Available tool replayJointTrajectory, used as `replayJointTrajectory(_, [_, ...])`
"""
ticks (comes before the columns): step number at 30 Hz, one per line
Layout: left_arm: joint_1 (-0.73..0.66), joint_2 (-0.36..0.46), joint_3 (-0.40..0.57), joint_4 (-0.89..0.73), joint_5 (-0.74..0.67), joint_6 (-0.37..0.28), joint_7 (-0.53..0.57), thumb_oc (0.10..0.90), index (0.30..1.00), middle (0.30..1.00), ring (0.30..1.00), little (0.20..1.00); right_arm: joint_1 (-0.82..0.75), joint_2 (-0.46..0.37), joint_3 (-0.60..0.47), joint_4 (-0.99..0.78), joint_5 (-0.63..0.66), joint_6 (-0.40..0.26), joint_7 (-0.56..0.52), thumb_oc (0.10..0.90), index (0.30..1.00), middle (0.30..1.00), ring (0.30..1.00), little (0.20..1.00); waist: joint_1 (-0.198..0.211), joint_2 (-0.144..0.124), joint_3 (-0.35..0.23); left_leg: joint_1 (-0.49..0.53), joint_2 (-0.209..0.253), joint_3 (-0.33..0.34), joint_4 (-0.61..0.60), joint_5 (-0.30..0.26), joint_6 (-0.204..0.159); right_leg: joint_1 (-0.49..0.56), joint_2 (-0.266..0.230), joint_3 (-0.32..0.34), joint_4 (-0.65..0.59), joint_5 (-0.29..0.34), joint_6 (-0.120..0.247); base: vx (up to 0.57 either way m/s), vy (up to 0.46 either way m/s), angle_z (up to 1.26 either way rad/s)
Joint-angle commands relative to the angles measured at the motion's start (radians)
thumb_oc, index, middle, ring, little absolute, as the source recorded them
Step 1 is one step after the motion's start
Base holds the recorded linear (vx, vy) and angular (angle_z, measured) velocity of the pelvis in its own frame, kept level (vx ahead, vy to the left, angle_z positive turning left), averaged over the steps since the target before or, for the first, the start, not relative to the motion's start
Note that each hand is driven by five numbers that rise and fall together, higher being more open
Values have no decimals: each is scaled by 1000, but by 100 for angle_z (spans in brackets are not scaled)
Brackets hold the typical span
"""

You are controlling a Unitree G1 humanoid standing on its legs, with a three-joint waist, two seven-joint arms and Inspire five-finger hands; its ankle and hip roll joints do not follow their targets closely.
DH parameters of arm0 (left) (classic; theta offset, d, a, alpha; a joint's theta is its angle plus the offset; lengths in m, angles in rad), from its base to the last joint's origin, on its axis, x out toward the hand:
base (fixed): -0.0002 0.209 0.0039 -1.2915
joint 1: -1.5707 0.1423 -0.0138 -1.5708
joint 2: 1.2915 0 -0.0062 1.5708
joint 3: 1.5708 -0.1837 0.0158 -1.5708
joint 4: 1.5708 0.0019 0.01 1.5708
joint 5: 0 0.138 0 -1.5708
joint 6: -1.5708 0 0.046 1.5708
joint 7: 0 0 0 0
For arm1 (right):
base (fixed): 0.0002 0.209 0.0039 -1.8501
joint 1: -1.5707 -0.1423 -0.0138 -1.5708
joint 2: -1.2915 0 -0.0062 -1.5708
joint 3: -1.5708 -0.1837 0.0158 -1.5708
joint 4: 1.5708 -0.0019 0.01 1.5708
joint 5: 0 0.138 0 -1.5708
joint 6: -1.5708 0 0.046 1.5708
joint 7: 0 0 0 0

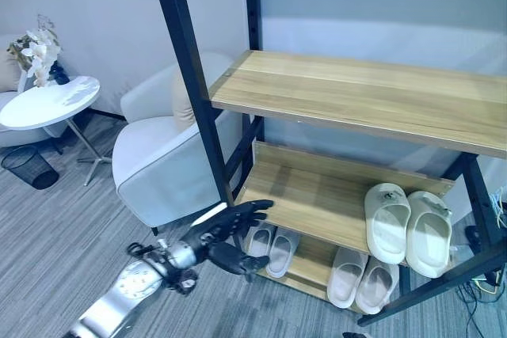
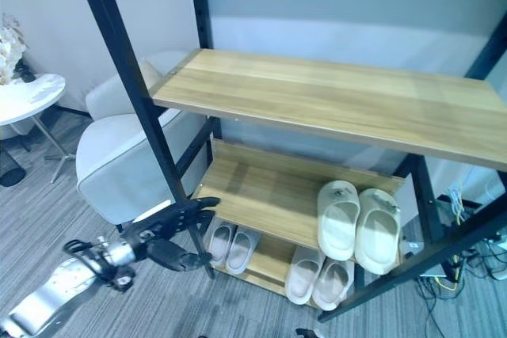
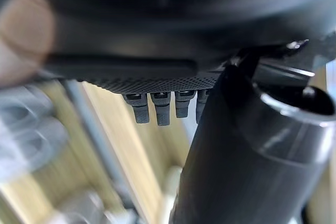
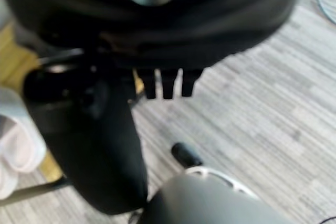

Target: Arrange the slippers neatly on the shoe rack.

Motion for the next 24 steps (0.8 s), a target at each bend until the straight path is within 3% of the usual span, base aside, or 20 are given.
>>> replayJointTrajectory(1, [42, 97, 187, -80, -126, -95, -24, 800, 900, 900, 900, 900, 44, 81, 26, -5, -14, -18, 24, 800, 900, 900, 900, 900, 25, -55, -22, -46, -25, -2, 3, -46, -16, -8, -49, -20, 12, -38, 74, -22, 20, 11])
replayJointTrajectory(3, [96, 123, 229, -75, -136, -93, -30, 800, 900, 900, 900, 900, 50, 83, 31, -5, -19, -20, 26, 800, 900, 900, 900, 900, 26, -56, -24, -47, -24, 0, 3, -45, -16, -11, -50, -18, 12, -35, 76, -2, 5, 3])
replayJointTrajectory(5, [218, 164, 277, 34, -177, -57, -76, 800, 900, 900, 900, 900, 53, 80, 39, -2, -29, -23, 32, 800, 900, 900, 900, 900, 33, -54, -26, -52, -22, 10, 3, -42, -16, -21, -49, -9, 12, -28, 78, 0, 0, 0])
replayJointTrajectory(9, [271, 155, 253, 225, -182, -29, -121, 800, 900, 900, 900, 900, 54, 78, 48, 1, -30, -30, 39, 800, 900, 900, 900, 900, 28, -52, -27, -52, -19, 22, 3, -42, -15, -28, -48, 0, 12, -24, 79, -5, 15, -9])
replayJointTrajectory(12, [175, 17, 175, 689, 110, -70, 6, 800, 900, 900, 900, 900, 30, 65, 47, -4, 5, -38, 31, 800, 900, 900, 900, 900, 8, -61, -25, -54, -14, 30, 3, -41, -12, -36, -48, 11, 12, -25, 75, -8, 19, -17])
replayJointTrajectory(15, [-70, -230, 176, 1119, 426, -80, 233, 800, 900, 900, 900, 900, 7, 32, 10, -11, 53, -36, 30, 800, 900, 900, 900, 900, -25, -81, -18, -54, -13, 30, 3, -41, -11, -41, -49, 15, 12, -27, 71, 2, 5, -6])
replayJointTrajectory(16, [-76, -235, 173, 1125, 428, -84, 235, 800, 900, 900, 900, 900, 5, 29, 8, -11, 53, -36, 31, 800, 900, 900, 900, 900, -24, -79, -16, -54, -13, 30, 3, -41, -11, -40, -49, 15, 12, -28, 71, 6, 17, 7])
replayJointTrajectory(19, [-187, -387, 241, 1394, 478, -58, 345, 800, 900, 900, 900, 900, -9, -8, -24, 17, 60, -30, 36, 800, 900, 900, 900, 900, -55, -98, -18, -49, -11, 51, 3, -49, -10, -51, -52, 29, 12, -25, 70, 3, 26, -4])
replayJointTrajectory(24, [-214, -460, 221, 1539, 530, -24, 347, 800, 900, 900, 900, 900, -35, -27, -60, 50, 87, -23, 46, 800, 900, 900, 900, 900, -76, -107, -23, -35, -12, 84, 3, -63, -6, -60, -57, 57, 12, -18, 73, 18, 45, -15])
